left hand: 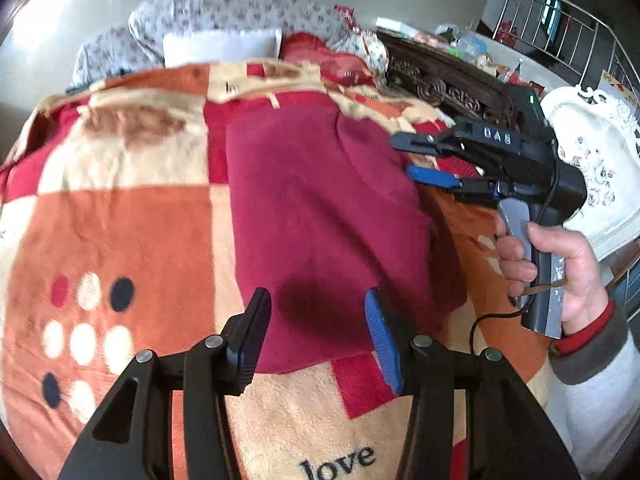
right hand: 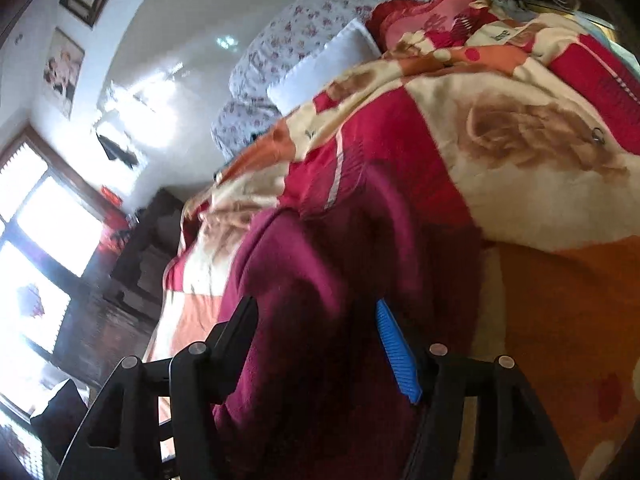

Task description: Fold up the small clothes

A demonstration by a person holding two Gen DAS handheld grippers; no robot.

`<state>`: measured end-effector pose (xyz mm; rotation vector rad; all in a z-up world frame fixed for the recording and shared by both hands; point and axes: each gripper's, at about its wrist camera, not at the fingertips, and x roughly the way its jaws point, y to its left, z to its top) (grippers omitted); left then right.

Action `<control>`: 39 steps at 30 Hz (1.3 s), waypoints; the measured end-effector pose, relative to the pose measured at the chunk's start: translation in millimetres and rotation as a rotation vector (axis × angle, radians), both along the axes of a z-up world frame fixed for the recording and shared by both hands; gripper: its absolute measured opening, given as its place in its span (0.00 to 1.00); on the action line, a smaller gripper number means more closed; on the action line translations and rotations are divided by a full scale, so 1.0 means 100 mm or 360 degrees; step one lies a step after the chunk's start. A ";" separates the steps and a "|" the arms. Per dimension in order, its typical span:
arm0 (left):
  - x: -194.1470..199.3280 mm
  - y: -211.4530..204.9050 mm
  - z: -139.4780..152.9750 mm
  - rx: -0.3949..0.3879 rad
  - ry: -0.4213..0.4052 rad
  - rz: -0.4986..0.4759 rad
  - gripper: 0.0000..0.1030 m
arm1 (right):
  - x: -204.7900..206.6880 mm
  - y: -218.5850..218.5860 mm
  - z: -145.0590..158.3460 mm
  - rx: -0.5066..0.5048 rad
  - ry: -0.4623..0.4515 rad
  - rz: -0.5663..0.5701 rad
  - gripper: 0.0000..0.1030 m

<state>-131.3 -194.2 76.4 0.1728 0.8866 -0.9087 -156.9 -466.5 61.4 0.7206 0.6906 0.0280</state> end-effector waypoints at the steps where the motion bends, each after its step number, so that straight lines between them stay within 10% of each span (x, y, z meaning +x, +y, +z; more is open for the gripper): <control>1: 0.00 -0.04 -0.06 0.0033 -0.0004 0.0012 0.47 | 0.04 0.03 -0.01 -0.0013 0.0016 0.0002 0.65; 7: -0.07 -0.11 -0.24 0.0093 -0.0019 0.0008 0.49 | 0.20 0.06 -0.04 -0.0107 0.0041 -0.0094 0.65; 9: -0.07 -0.13 -0.23 0.0111 -0.0029 0.0006 0.49 | 0.22 0.13 0.00 -0.0230 0.0068 -0.0087 0.25; 16: -0.13 -0.13 0.03 0.0031 -0.0071 -0.0040 0.53 | -0.14 0.02 0.59 -0.0584 -0.0093 -0.0204 0.02; 18: -0.12 -0.15 0.06 0.0022 -0.0111 -0.0011 0.55 | -0.11 -0.14 0.53 -0.0472 -0.0052 -0.0206 0.02; 22: -0.06 -0.22 -0.10 0.0058 -0.0040 -0.0002 0.55 | -0.11 -0.06 0.36 -0.0273 -0.0034 -0.0086 0.08; 26: -0.08 -0.18 -0.14 0.0059 -0.0050 -0.0009 0.57 | -0.22 0.17 0.27 -0.0193 -0.0049 0.0005 0.80; 39: -0.03 -0.08 -0.23 0.0091 -0.0019 0.0002 0.61 | -0.05 0.36 -0.19 -0.0038 0.0080 0.0016 0.79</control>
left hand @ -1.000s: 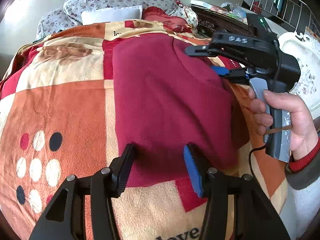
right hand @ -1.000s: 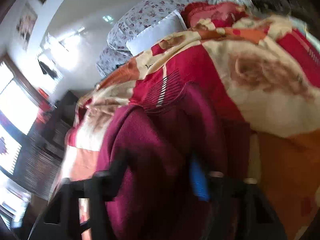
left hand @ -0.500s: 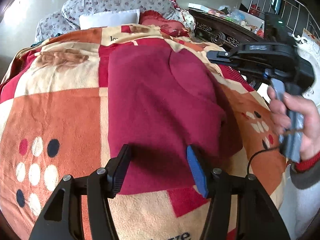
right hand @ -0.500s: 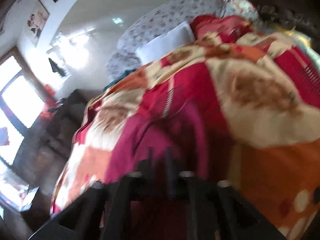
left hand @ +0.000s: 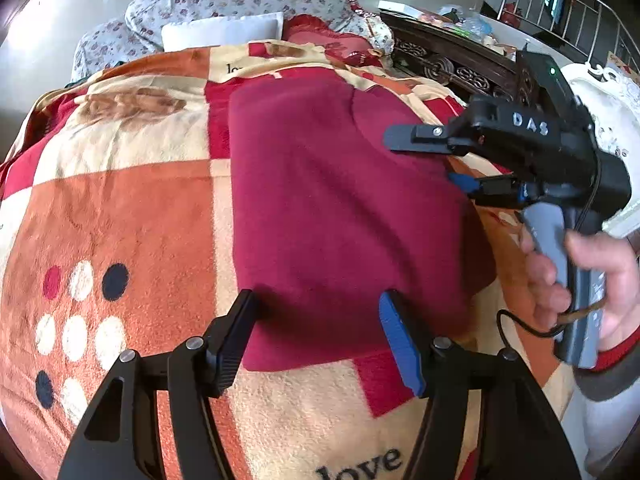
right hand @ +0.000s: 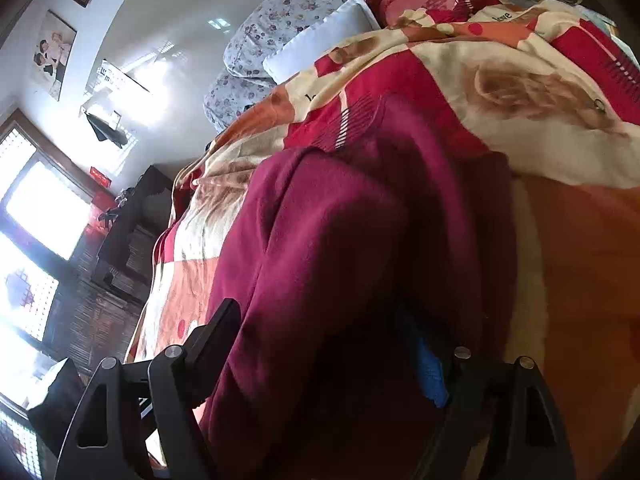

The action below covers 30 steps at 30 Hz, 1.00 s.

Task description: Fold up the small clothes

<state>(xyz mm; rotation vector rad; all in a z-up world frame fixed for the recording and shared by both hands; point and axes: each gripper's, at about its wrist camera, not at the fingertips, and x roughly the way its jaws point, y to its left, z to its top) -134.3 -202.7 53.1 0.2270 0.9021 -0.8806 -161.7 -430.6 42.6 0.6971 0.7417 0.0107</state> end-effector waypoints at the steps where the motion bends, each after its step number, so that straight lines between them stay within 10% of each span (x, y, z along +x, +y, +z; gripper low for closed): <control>1: 0.01 0.01 0.00 -0.0005 0.0007 0.0008 0.61 | 0.03 0.03 0.01 -0.0025 -0.0009 0.0021 0.65; 2: 0.02 0.02 0.01 -0.0010 0.0013 0.0014 0.61 | 0.06 0.08 0.03 -0.0073 -0.0009 0.0042 0.35; 5: 0.03 0.06 0.07 -0.0031 0.0006 0.0034 0.61 | 0.11 0.22 0.16 -0.0262 -0.0032 0.0084 0.24; 13: 0.12 0.02 0.19 -0.0076 -0.0014 0.0085 0.64 | -0.14 0.08 0.45 -0.0655 -0.0022 -0.0051 0.22; 20: 0.11 -0.18 -0.12 0.0046 0.0002 0.0067 0.64 | -0.36 -0.12 0.41 -0.0571 0.0033 -0.0189 0.34; 25: 0.13 -0.19 -0.12 0.0047 0.0006 0.0084 0.64 | -0.54 0.24 0.70 -0.0504 -0.0126 0.0049 0.34; 30: 0.12 -0.20 -0.13 0.0056 -0.0007 0.0094 0.65 | -0.55 0.46 0.34 -0.0696 0.0076 0.0107 0.25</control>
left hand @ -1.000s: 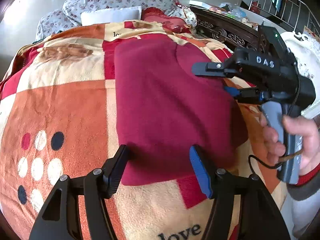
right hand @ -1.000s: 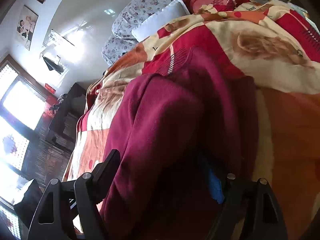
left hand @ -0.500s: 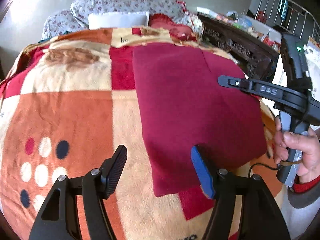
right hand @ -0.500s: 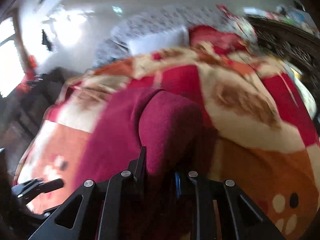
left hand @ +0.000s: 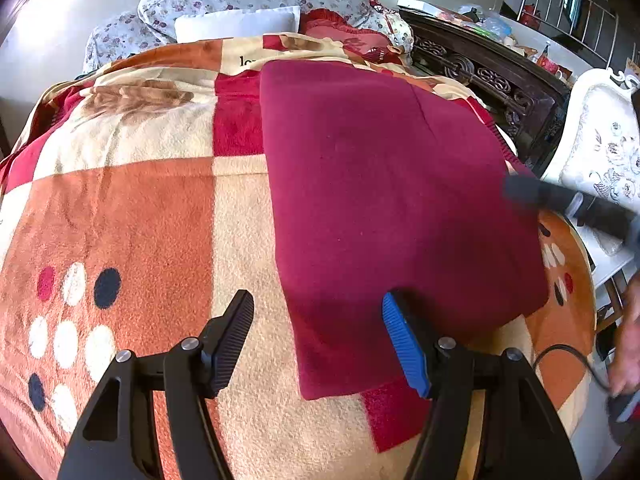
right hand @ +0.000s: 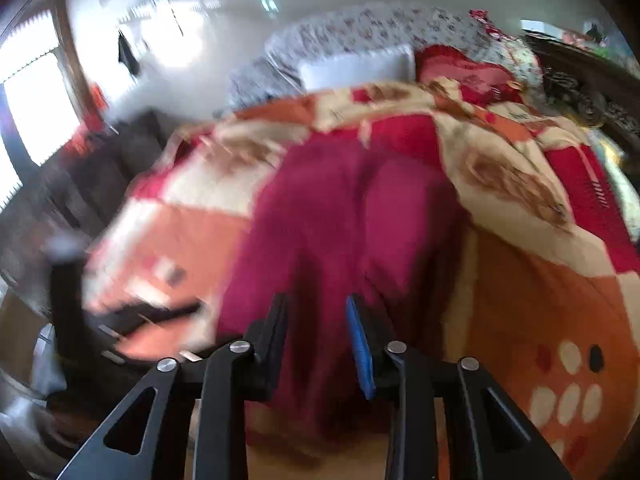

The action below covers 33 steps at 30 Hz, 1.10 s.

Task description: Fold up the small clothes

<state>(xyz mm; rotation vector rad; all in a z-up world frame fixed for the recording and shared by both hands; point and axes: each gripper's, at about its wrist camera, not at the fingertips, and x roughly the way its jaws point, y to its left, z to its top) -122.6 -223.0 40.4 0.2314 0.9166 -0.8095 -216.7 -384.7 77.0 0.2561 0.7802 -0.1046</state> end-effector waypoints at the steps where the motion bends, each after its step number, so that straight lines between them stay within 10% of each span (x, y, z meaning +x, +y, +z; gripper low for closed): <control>1: 0.00 0.00 -0.01 0.0001 0.0007 -0.0001 0.66 | -0.03 -0.05 -0.10 -0.0025 0.0033 -0.0040 0.13; 28: -0.21 0.03 0.02 0.0067 -0.0102 0.0047 0.70 | -0.40 0.08 -0.20 0.0060 -0.0010 -0.0067 0.12; 30: -0.20 0.05 0.07 0.0045 -0.0083 0.0043 0.70 | -0.45 0.03 -0.09 0.0119 -0.0094 -0.0104 0.29; 32: -0.16 0.09 0.12 0.0015 -0.0069 0.0043 0.72 | -0.48 0.01 -0.02 0.0099 -0.0143 -0.0162 0.80; 33: -0.14 0.11 0.15 -0.0005 -0.0062 0.0044 0.75 | -0.47 -0.02 0.01 0.0060 -0.0161 -0.0201 0.85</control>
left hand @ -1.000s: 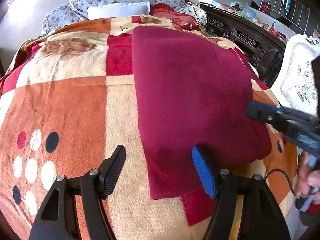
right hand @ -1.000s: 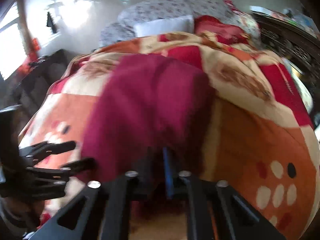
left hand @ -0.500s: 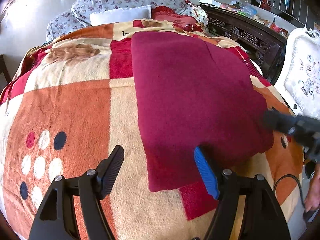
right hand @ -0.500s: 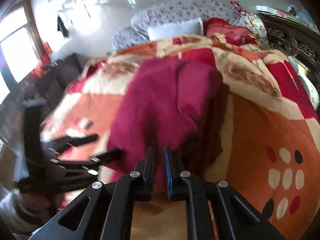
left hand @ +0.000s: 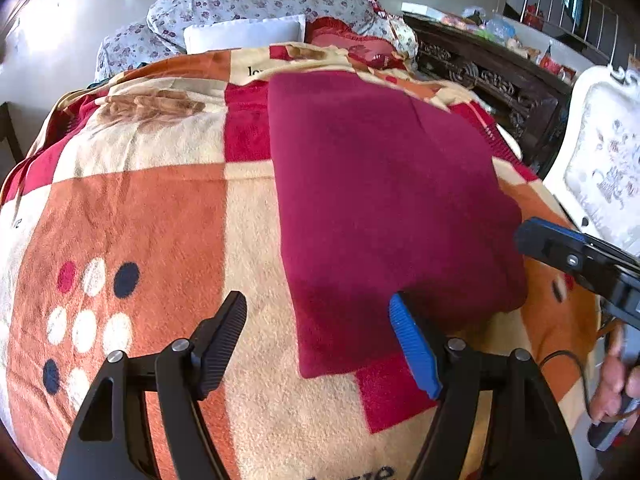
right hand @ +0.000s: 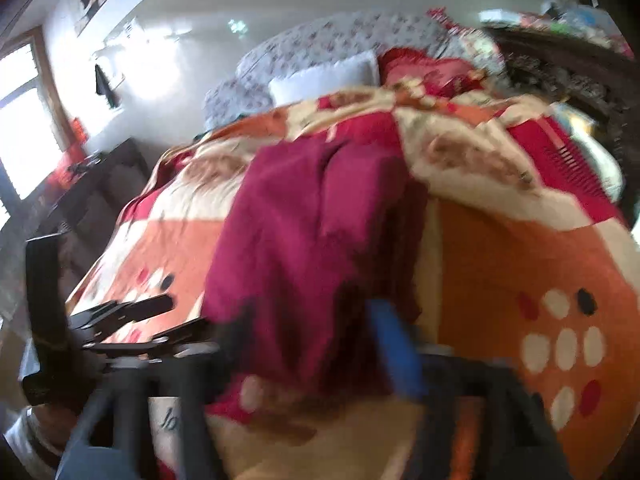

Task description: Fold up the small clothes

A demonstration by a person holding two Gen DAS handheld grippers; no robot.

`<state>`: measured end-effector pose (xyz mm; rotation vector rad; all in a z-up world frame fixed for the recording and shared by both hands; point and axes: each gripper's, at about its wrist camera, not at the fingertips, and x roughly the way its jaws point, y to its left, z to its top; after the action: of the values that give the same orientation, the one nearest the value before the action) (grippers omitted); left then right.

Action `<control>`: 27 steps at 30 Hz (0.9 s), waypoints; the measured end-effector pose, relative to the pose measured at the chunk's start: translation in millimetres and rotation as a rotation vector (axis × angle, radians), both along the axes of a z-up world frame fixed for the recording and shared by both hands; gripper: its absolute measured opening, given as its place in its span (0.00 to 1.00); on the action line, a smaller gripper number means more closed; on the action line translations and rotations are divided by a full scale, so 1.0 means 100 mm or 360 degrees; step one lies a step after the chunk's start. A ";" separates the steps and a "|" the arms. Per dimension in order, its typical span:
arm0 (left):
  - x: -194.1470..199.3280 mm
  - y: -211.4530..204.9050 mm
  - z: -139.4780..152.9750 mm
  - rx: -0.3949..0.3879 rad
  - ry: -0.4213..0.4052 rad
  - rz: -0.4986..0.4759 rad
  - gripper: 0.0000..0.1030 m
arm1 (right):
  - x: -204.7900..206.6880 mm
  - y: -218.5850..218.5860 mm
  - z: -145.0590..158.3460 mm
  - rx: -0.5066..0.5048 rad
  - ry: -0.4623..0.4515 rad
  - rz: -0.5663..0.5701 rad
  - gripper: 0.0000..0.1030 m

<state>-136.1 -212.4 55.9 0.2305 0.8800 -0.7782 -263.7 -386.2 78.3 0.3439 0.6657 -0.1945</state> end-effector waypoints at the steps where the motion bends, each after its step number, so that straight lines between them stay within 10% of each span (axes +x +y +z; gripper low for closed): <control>1: 0.04 0.03 0.03 -0.0029 0.0009 0.0006 0.79 | 0.01 -0.02 0.01 -0.0018 -0.0008 -0.0017 0.87; 18: 0.92 -0.19 -0.30 -0.0405 0.0499 0.0023 0.91 | 0.71 -0.92 -0.53 0.0676 -0.0057 -0.0087 0.87; 22: 0.93 -0.27 -0.42 -0.0441 0.0559 0.0008 0.91 | 0.78 -0.84 -0.55 0.0618 -0.0053 -0.0051 0.65; 27: 0.83 -0.31 -0.31 -0.0448 0.0535 -0.0116 0.56 | 0.71 -0.65 -0.31 0.0539 -0.0081 0.0035 0.46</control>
<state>-53.3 -243.2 25.4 -0.1223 1.0680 -1.0163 -192.4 -451.3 47.6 0.6642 0.6515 -0.0504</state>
